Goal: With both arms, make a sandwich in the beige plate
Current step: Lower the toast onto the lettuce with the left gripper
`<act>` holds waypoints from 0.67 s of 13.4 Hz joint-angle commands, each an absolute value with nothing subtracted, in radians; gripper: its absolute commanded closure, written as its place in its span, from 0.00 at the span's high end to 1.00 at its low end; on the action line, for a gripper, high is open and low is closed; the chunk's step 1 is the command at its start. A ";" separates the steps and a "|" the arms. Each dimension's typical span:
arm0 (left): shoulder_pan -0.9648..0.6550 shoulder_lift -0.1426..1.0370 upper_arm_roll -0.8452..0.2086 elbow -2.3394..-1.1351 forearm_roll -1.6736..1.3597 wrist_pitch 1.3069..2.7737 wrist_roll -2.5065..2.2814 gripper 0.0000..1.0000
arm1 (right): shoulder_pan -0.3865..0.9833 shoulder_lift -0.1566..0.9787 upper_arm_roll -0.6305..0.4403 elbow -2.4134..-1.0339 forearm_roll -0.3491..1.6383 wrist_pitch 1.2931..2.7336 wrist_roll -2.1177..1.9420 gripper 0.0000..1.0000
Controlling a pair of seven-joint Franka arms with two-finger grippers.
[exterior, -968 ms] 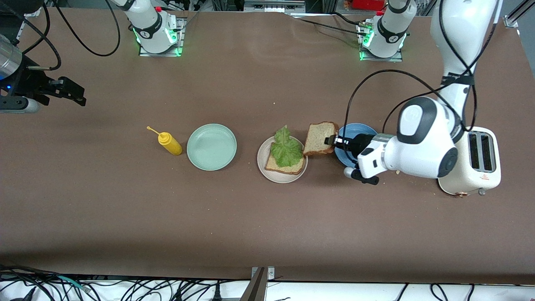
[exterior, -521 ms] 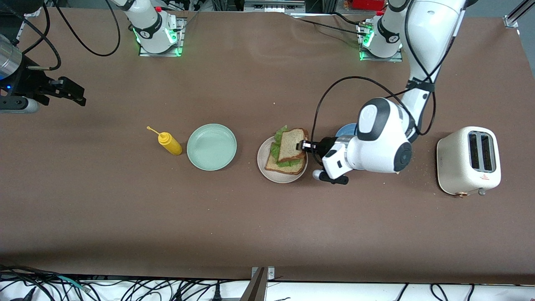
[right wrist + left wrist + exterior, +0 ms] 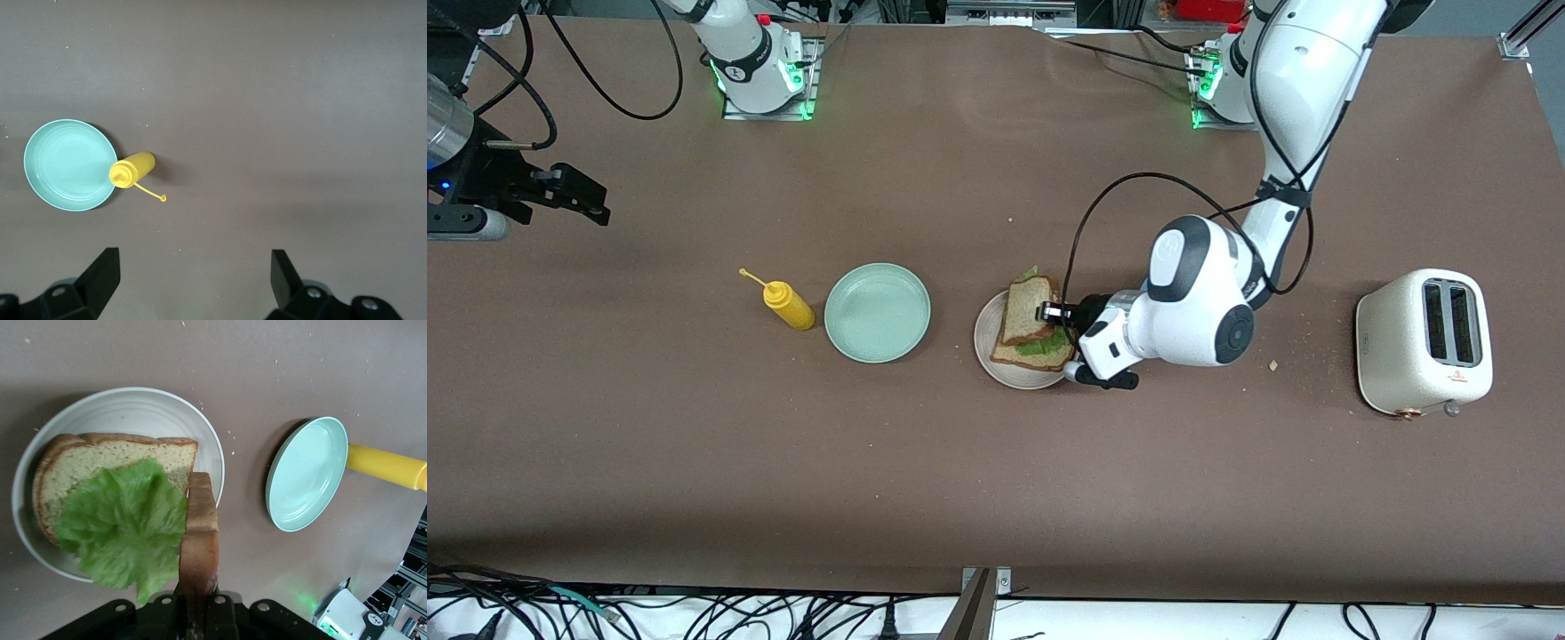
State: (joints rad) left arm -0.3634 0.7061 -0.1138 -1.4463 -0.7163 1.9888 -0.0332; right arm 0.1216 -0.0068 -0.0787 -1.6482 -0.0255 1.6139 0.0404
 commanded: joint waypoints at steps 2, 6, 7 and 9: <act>-0.374 0.735 -0.101 -1.414 -0.756 1.990 -0.040 0.00 | 0.114 -0.017 -0.075 -1.655 -0.028 1.618 0.040 1.00; -0.374 0.770 -0.101 -1.414 -0.755 1.991 -0.037 0.00 | 0.114 -0.017 -0.075 -1.655 -0.028 1.618 0.040 1.00; -0.374 0.784 -0.101 -1.414 -0.755 1.997 -0.037 0.00 | 0.114 -0.017 -0.075 -1.657 -0.028 1.618 0.040 1.00; -0.376 0.802 -0.101 -1.416 -0.755 2.074 -0.031 0.00 | 0.114 -0.017 -0.075 -1.657 -0.028 1.618 0.040 1.00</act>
State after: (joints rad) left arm -0.3675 0.7682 -0.1082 -1.4452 -0.7168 2.0279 -0.0342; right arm 0.1210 -0.0067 -0.0794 -1.6482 -0.0255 1.6139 0.0404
